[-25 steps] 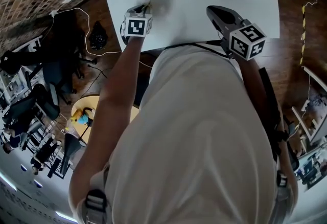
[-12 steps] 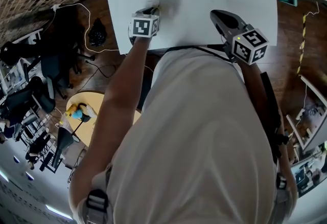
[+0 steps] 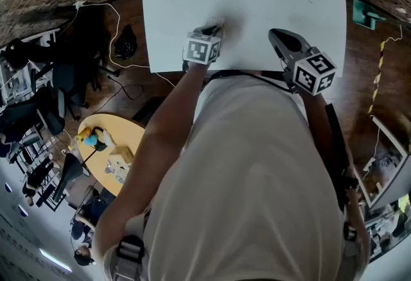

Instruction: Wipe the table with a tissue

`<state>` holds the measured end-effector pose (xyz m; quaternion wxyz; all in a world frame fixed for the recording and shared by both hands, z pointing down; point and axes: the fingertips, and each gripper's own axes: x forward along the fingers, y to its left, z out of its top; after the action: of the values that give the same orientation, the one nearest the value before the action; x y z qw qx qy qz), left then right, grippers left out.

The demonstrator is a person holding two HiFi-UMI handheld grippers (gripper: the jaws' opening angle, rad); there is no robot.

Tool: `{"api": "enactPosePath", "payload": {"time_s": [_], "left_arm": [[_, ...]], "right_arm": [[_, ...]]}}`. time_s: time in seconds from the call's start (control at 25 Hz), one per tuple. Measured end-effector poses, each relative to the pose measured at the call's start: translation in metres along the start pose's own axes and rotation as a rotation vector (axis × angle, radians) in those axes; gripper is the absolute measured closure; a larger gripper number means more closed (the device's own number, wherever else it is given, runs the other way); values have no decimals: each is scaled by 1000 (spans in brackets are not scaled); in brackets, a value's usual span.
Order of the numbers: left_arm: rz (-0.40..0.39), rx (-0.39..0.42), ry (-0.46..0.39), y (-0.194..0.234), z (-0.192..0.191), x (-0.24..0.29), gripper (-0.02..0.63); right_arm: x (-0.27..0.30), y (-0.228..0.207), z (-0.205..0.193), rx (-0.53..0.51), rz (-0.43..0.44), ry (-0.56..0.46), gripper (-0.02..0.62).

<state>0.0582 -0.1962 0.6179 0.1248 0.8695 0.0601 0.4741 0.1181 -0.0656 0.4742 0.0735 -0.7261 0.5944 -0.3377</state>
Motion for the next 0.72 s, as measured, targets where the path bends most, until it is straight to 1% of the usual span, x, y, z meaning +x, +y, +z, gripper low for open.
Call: {"api": "enactPosePath", "payload": {"time_s": [0.16,0.28,0.44,0.52,0.6,0.72], "left_arm": [[-44,-1,-108,-20,4,-10,552],[-68,-3,-152,-25,-7,-16,551],[-38,-38,-184,-18,-8,-30,551],[-36,-54,-194,-18,-12,-28,549],[-35,-45,-205,-11,-12,-29,549],[7,-5,-226,0,14,-48,549]], "right_arm": [[-1,-4,3,-3,8,-6,588],[-1,-6,6,-5,11,-12,588],[1,-6,11,-22,20,-16,587],[-2,-7,10,-43,20,-13,588],[3,-6,9,-67,29,-22,587],[22,2,19,-87,70,-36,588]]}}
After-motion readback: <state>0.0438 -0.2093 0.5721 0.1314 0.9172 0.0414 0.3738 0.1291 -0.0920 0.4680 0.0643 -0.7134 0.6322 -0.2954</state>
